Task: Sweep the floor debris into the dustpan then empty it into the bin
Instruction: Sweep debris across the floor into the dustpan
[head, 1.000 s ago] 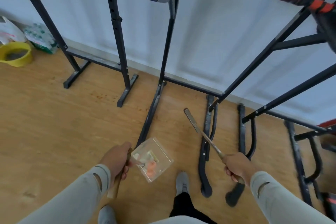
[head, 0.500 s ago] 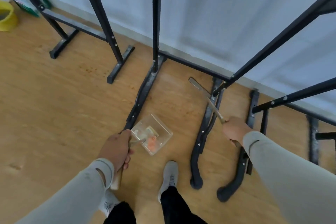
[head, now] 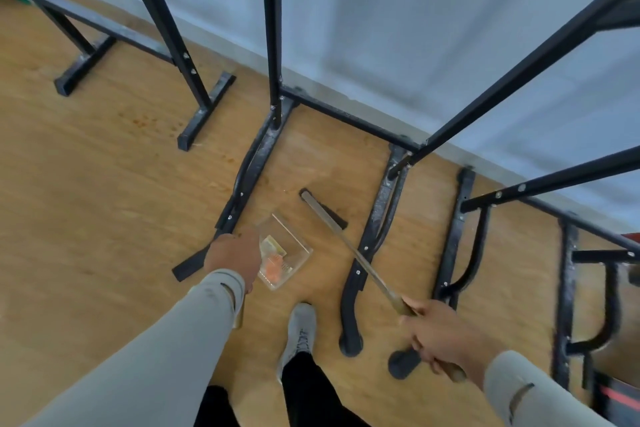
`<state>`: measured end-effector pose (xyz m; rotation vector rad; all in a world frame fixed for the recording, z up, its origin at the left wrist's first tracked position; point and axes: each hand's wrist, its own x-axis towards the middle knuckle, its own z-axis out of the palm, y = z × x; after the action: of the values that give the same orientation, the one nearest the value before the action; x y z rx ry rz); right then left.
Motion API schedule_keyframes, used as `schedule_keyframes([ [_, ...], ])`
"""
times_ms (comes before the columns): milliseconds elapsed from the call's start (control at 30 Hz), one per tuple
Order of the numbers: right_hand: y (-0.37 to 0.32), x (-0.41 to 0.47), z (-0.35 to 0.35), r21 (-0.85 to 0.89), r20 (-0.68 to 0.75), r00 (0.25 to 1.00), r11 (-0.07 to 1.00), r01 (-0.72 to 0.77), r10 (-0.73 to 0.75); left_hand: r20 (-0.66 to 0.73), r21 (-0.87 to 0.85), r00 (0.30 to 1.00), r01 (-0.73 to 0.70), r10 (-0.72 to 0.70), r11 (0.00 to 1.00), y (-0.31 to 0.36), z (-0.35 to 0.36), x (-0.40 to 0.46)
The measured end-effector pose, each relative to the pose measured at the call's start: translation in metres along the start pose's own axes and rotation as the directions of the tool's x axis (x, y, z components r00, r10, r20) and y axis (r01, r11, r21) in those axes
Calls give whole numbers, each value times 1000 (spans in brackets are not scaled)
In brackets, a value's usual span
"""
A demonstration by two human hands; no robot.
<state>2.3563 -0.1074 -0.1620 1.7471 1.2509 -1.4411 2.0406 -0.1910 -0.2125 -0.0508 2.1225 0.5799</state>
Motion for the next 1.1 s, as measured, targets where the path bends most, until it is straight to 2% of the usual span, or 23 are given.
schedule_keyframes([
  [133,9,-18,-46,111,-126,992,993,30,-16,-21,61,997,-75,76,995,-3,-3,0],
  [267,-30,10,-64,46,-276,959,995,87,-71,8,-36,1000,28,-28,999,-8,-12,-5],
  [333,-66,40,-71,59,-313,949,997,53,-32,9,-75,998,56,-56,996,-17,-21,-6],
  [367,-86,54,-73,31,-323,946,999,43,-30,3,-91,998,64,-64,994,-23,-26,-6],
  [467,-137,83,-65,-243,-298,947,969,49,-123,-3,-158,995,102,-104,982,-39,-39,-4],
  [533,-153,84,-43,-465,-244,957,885,28,-159,-12,-229,990,137,-144,964,-44,-41,-1],
  [633,-135,97,-3,-506,-168,958,855,117,-231,-31,-246,985,159,-172,956,-42,-32,4],
  [800,-73,48,33,-492,-5,984,857,155,-181,-44,-223,980,178,-192,958,-34,-28,6],
  [867,-55,23,21,-383,60,991,914,135,-122,-49,-236,977,188,-205,953,-32,-32,6],
  [967,-46,-12,-18,-186,54,996,979,84,-75,-68,-206,980,170,-187,964,-33,-34,6],
  [1067,-61,-25,-42,-92,-38,995,992,84,-88,-80,-103,995,52,-60,993,-36,-32,6],
  [1100,-72,-21,-44,-90,-84,991,991,97,-105,-93,-95,994,48,-57,994,-36,-31,5],
])
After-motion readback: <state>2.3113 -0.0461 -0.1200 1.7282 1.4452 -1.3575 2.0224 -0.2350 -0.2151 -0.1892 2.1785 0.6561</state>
